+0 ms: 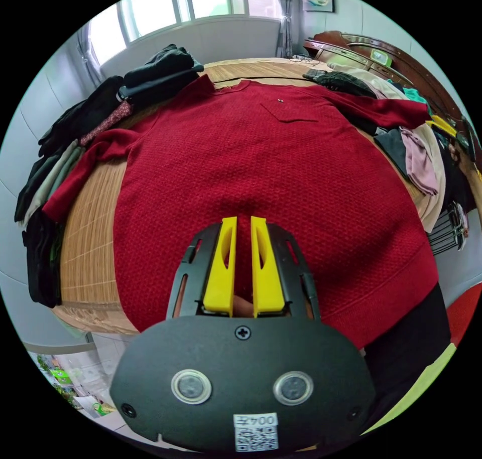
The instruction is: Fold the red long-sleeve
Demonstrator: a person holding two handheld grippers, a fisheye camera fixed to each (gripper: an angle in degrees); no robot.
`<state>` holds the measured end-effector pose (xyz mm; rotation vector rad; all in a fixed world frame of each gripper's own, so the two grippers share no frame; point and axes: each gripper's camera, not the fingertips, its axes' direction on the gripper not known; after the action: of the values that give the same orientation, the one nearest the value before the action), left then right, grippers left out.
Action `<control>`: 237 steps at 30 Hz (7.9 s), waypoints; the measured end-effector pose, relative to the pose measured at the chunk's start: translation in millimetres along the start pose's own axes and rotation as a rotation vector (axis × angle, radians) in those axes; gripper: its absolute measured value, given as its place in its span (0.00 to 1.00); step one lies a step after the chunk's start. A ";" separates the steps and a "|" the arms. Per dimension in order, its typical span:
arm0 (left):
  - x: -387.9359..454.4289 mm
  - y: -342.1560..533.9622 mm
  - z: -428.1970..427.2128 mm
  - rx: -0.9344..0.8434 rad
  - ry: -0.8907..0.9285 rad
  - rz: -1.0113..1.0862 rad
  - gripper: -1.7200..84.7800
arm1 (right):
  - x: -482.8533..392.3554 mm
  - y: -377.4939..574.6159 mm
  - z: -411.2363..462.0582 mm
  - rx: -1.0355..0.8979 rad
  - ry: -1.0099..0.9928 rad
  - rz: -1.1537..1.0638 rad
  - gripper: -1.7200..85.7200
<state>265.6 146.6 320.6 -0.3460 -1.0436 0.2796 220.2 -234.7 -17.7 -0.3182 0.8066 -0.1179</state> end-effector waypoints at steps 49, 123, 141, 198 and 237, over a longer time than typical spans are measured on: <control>-110.3 -95.4 -73.2 0.032 0.195 -0.092 0.04 | -340.4 -251.1 -2.8 0.098 -1.014 0.019 0.09; -487.4 -369.3 -218.5 0.255 0.589 -0.831 0.04 | -166.7 94.7 244.6 -0.016 -0.605 0.607 0.03; -504.5 -343.1 -246.1 0.270 0.650 -0.861 0.03 | -178.7 1.5 335.8 -0.255 -0.604 0.447 0.06; -382.3 -307.5 -284.5 -0.043 -0.440 -0.529 0.21 | -277.0 121.2 317.8 -0.127 -1.161 0.852 0.01; 147.3 -745.6 -349.6 0.021 -0.286 0.300 0.04 | -258.2 146.4 332.7 -0.107 -1.213 0.867 0.01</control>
<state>688.2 -526.8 580.6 -0.4534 -1.2682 0.6231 281.2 39.6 328.5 -0.0717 -0.3105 0.8694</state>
